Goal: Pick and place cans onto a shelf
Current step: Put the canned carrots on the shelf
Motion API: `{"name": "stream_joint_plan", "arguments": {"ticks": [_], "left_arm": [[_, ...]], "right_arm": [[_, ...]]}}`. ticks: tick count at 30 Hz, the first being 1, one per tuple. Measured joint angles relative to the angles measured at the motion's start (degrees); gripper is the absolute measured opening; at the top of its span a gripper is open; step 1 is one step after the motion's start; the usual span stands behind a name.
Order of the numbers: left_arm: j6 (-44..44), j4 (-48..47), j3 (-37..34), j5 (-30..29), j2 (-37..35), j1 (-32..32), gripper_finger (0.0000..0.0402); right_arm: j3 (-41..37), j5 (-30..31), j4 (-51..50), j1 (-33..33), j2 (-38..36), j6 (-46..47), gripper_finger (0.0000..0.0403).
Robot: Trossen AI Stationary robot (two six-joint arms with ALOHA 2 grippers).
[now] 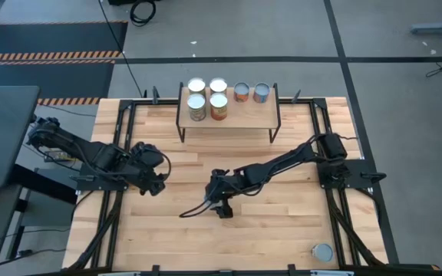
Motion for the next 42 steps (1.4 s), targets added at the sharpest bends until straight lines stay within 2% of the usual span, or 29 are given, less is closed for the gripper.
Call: {"name": "stream_joint_plan", "arguments": {"ticks": [7,14,17,22,28,33,37,42], "left_arm": [[0.0,-0.7,0.0,-2.5,0.0,0.0,0.0311],[0.6,-1.4,0.0,-4.4,0.0,0.2,0.0311],[0.8,-1.4,0.0,-5.2,-0.3,0.5,0.0309],[1.1,-0.8,0.0,-7.3,-2.0,3.2,0.0302],[2.5,5.3,0.0,-13.0,-3.0,8.0,0.0298],[9.0,16.2,0.0,-13.1,-2.9,11.8,0.0298],[13.9,24.3,0.0,-13.0,-2.9,14.1,0.0298],[16.4,28.3,0.0,-12.9,-2.9,16.2,0.0298]], "right_arm": [[-0.1,0.1,0.4,-0.3,1.5,-0.6,0.0369],[0.0,0.4,0.7,-0.4,2.0,-0.3,0.0300],[1.5,0.3,-4.8,-0.9,-0.9,0.6,0.0288],[3.3,0.6,-15.5,-3.5,-12.2,-1.8,0.0288],[3.2,3.0,-25.7,-12.6,-24.8,-5.6,0.0290],[3.1,2.4,-31.9,-23.3,-30.1,-9.4,0.0289],[2.1,0.2,-30.5,-31.1,-31.3,-12.8,0.0290],[1.7,-1.9,-28.8,-38.1,-28.7,-14.1,0.0291]]}}
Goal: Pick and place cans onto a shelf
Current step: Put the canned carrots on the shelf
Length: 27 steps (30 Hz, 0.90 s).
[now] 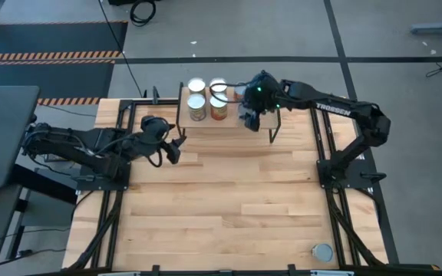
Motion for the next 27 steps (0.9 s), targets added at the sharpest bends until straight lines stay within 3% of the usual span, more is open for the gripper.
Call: {"name": "stream_joint_plan", "arguments": {"ticks": [8,19,27], "left_arm": [[-0.3,0.3,0.0,0.0,0.0,1.0,0.0298],[-0.3,0.3,0.0,0.5,0.0,1.0,0.0298],[0.2,0.1,0.0,0.5,0.0,1.0,0.0298]], "right_arm": [[0.0,-0.6,4.4,-2.6,4.7,-0.4,0.0306],[0.0,0.7,6.6,-2.6,4.6,-0.7,0.0347],[0.0,4.8,6.5,-2.5,4.6,-2.0,0.0349]]}}
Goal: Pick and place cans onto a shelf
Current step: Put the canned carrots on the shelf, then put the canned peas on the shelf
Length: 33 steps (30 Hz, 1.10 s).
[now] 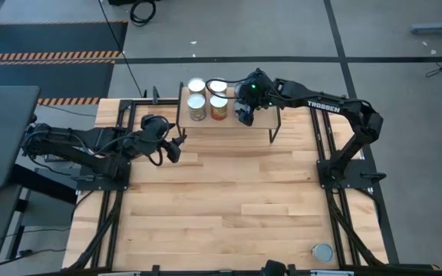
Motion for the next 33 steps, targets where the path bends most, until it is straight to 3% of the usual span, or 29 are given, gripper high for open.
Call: {"name": "stream_joint_plan", "arguments": {"ticks": [21,27,33], "left_arm": [[0.2,3.0,0.0,-1.4,-0.1,0.0,0.0298],[3.3,9.0,0.0,-1.6,-1.1,-0.2,0.0298],[4.2,9.6,0.1,-0.4,-1.6,-2.2,0.0298]], "right_arm": [[0.1,1.2,-0.4,2.7,-8.2,2.2,0.0348],[0.1,-0.1,-0.1,10.4,-13.1,7.7,0.0348],[0.2,3.2,-6.6,25.3,-15.8,23.5,0.0348]]}}
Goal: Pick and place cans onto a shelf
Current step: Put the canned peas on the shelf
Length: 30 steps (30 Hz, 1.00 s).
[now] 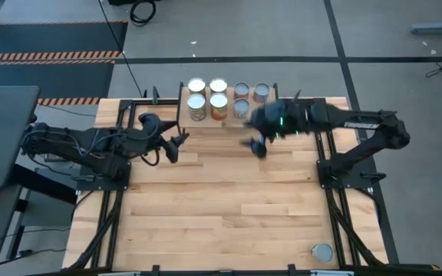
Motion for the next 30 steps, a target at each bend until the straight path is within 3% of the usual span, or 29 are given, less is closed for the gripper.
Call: {"name": "stream_joint_plan", "arguments": {"ticks": [4,10,14,17,21,27,30], "left_arm": [[-0.1,-0.7,0.0,4.0,0.2,-1.7,0.0298],[0.2,-0.7,0.0,5.4,0.1,-3.7,0.0298],[3.4,-0.4,0.0,12.0,0.2,-4.5,0.0298],[4.2,-0.3,0.0,15.7,0.2,-5.1,0.0298],[1.8,-0.2,0.0,15.8,0.2,-6.2,0.0298],[1.0,1.0,-0.1,15.3,1.2,-6.0,0.0298],[0.9,3.3,-0.1,14.4,1.9,-5.6,0.0298]], "right_arm": [[0.0,2.4,-13.4,12.5,0.6,16.5,0.0348],[0.0,-3.7,-35.2,30.5,1.2,47.5,0.0348],[0.0,-6.5,-41.0,41.8,3.2,52.4,0.0348],[0.0,-6.2,-40.2,48.3,5.7,52.5,0.0349],[-1.0,-5.6,-38.4,53.9,10.2,52.5,0.0355],[-9.2,-17.8,-24.0,57.5,14.4,56.7,0.0380],[-11.8,-18.4,-16.7,60.9,15.1,58.9,0.0395]]}}
